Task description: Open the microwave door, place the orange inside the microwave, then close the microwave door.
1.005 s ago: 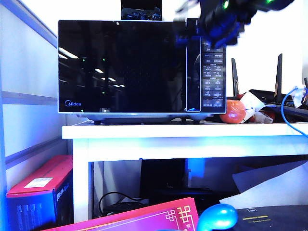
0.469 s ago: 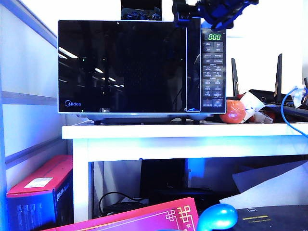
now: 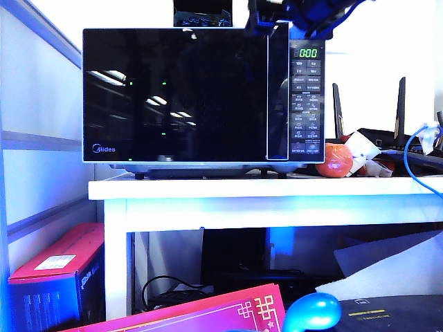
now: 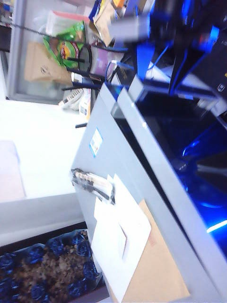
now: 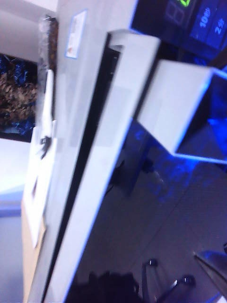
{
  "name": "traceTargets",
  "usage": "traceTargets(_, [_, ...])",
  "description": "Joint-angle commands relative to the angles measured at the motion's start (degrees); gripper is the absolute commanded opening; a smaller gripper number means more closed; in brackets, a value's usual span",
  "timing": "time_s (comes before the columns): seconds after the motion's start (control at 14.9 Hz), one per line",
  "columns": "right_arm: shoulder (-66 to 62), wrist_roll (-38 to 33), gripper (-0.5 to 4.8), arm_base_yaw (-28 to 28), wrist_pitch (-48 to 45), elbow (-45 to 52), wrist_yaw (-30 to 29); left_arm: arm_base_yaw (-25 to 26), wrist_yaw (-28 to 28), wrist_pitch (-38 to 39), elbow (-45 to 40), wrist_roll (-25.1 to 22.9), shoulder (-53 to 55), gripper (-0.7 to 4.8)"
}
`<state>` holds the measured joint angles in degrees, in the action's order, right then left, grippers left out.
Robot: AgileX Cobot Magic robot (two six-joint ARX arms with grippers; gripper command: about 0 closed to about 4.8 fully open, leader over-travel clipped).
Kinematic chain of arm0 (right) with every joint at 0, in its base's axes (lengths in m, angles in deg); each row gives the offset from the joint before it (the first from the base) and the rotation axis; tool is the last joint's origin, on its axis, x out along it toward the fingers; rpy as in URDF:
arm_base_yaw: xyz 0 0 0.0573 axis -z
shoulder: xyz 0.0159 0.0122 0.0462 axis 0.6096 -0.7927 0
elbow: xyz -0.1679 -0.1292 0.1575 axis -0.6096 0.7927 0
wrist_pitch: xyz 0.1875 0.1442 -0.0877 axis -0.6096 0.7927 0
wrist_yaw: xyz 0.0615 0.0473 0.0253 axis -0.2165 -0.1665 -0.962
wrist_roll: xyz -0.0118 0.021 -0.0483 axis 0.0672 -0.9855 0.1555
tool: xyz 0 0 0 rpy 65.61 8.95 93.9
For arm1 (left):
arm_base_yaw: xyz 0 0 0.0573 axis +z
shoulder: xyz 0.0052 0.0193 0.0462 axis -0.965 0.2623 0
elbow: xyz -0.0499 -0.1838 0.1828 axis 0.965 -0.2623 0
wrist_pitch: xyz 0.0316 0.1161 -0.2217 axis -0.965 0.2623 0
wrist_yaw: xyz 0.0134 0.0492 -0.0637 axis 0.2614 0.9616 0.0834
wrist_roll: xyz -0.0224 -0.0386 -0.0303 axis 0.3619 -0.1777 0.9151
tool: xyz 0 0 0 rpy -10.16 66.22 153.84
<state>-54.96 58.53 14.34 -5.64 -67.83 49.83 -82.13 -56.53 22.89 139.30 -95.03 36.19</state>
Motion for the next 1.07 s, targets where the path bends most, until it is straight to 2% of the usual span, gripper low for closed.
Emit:
traceTargets(0.07, [2.0, 0.2, 4.58, -0.3, -1.3, -0.5, -1.0, -0.1, -0.1, -6.6, 0.1, 0.0, 3.3, -0.05])
traceTargets(0.47, [2.7, 0.1, 4.58, -0.3, -1.1, -1.4, -0.9, -0.4, 0.0, -20.3, 0.1, 0.0, 15.0, -0.05])
traceTargets(0.67, [2.7, 0.2, 4.41, -0.3, 0.2, -1.4, -3.2, -1.5, 0.0, -27.8, 0.1, 0.0, 19.6, -0.05])
traceTargets(0.87, [3.3, 3.3, 4.31, 0.9, 2.1, -1.4, -4.0, -2.3, 0.5, -30.6, 0.2, 0.0, 23.5, -0.05])
traceTargets(0.94, [3.7, 3.6, 4.31, 1.7, 2.9, -1.4, -5.4, -2.6, 0.9, -30.6, 0.2, 0.0, 24.1, -0.05])
traceTargets(1.07, [4.3, 2.7, 4.31, 7.0, 3.8, -1.5, -13.1, -3.0, 1.3, -31.2, 0.2, 0.0, 24.3, -0.05])
